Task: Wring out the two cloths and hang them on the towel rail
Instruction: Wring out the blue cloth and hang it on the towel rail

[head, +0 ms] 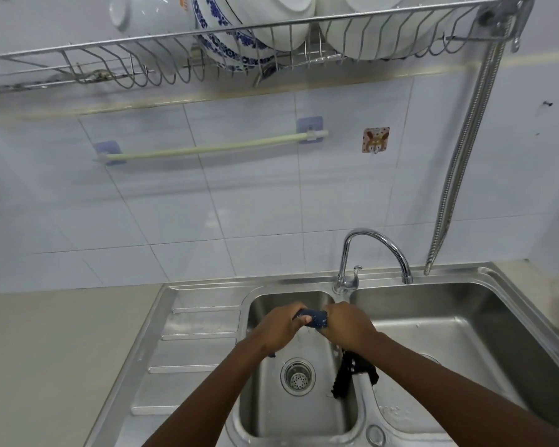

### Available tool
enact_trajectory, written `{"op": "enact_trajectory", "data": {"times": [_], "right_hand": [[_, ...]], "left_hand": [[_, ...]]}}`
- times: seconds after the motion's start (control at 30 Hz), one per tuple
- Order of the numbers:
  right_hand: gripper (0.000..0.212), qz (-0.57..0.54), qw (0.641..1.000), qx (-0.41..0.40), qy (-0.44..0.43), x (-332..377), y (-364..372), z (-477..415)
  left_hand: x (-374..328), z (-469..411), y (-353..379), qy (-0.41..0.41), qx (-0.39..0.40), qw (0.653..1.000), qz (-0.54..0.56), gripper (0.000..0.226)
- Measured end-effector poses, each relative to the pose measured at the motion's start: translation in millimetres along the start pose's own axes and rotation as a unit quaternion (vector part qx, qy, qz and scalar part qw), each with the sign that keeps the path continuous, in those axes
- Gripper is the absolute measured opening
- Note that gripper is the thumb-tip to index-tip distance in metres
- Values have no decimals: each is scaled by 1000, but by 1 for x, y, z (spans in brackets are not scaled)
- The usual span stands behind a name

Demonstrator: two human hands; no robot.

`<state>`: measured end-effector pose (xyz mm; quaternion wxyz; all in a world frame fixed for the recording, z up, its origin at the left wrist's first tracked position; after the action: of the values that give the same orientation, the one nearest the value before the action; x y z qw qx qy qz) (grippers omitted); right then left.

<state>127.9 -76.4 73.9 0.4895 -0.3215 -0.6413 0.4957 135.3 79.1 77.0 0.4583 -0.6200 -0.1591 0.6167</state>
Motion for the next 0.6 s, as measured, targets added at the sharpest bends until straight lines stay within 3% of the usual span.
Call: {"op": "enact_trajectory", "data": {"times": [0.23, 0.37, 0.43, 0.53, 0.6], "right_hand": [[22, -84, 995, 43, 16, 2, 3, -2], [17, -85, 996, 20, -1, -1, 1, -1], [27, -67, 997, -25, -28, -1, -3, 0], [32, 59, 987, -102, -112, 2, -7, -4], [37, 75, 982, -123, -122, -1, -6, -6]], "left_hand": [[1, 1, 10, 57, -120, 987, -86, 25], [5, -1, 12, 50, -107, 989, -83, 28], [5, -2, 8, 10, -74, 997, -27, 31], [6, -2, -2, -94, 14, 991, 98, 32], [9, 1, -3, -176, 111, 935, 286, 28]]}}
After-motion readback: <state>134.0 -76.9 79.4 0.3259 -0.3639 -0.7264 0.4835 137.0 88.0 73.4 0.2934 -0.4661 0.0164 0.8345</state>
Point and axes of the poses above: each hand's wrist, its own z-axis away from the middle knuckle, its own y-axis out of the palm, x = y × z, the point moved 4 cm from there along -z, towards the middle knuckle, and after that the axes turned 6 degrees about -y, right-handed, at the moved point
